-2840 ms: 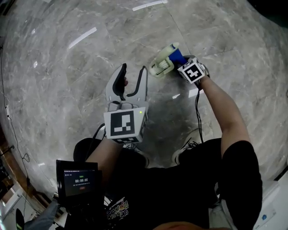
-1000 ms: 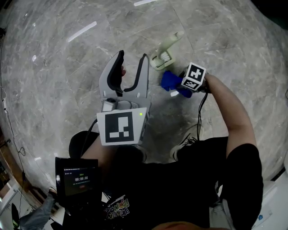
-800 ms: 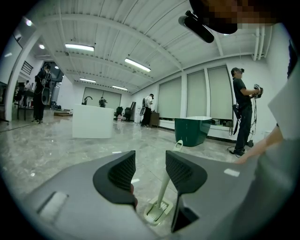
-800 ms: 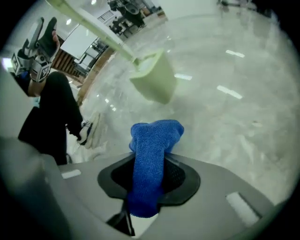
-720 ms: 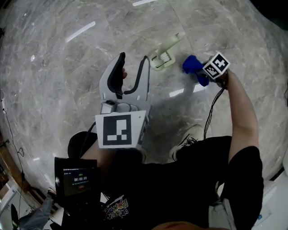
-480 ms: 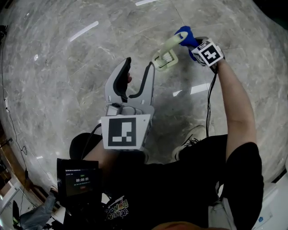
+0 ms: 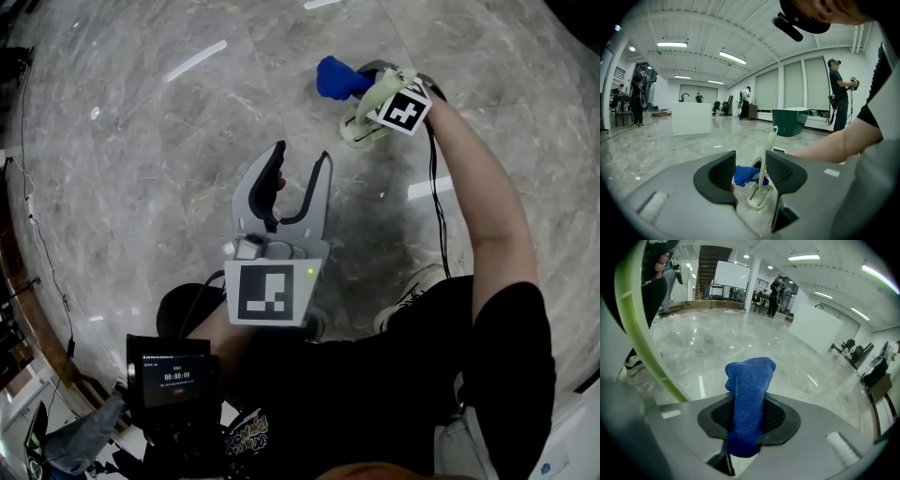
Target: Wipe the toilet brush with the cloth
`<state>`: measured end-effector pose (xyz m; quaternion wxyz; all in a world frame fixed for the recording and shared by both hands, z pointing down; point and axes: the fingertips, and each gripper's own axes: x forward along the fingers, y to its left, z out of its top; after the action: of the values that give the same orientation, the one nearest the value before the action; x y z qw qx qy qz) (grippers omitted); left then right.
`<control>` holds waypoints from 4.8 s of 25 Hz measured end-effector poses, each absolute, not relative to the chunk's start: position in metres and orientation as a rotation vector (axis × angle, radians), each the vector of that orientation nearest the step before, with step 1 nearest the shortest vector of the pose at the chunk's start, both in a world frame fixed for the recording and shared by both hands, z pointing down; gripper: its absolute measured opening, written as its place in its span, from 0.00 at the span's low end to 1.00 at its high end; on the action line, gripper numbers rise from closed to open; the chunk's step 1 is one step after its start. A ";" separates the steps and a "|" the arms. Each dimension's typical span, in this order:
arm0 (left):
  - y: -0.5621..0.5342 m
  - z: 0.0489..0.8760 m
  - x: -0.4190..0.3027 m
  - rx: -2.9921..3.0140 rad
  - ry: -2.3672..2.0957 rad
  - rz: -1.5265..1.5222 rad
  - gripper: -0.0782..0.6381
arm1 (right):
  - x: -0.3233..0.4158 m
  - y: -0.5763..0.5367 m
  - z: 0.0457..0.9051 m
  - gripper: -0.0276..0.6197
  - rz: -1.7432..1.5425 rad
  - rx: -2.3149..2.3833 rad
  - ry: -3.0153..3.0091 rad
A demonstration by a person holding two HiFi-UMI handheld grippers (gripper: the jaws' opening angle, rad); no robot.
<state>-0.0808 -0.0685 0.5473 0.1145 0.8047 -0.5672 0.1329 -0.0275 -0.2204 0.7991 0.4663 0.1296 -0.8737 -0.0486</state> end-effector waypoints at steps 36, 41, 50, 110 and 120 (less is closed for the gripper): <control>-0.125 0.572 -0.054 2.197 -1.690 0.398 0.38 | 0.048 -0.125 0.683 0.23 0.286 0.148 -2.433; -0.128 0.566 -0.055 2.179 -1.679 0.358 0.38 | 0.048 -0.131 0.616 0.23 0.366 0.122 -2.634; -0.126 0.567 -0.056 2.176 -1.656 0.335 0.38 | 0.063 -0.145 0.550 0.23 0.337 0.191 -2.779; -0.126 0.502 -0.086 2.280 -1.879 0.115 0.37 | 0.024 -0.043 0.756 0.23 0.689 -0.136 -2.323; -0.108 0.522 -0.084 2.257 -1.807 0.185 0.37 | 0.152 -0.152 0.847 0.23 0.532 0.491 -1.954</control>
<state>-0.0841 -0.1078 0.5216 0.1219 0.7733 -0.6191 0.0633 0.1515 -0.1518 0.8467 0.5044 0.2033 -0.8097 0.2205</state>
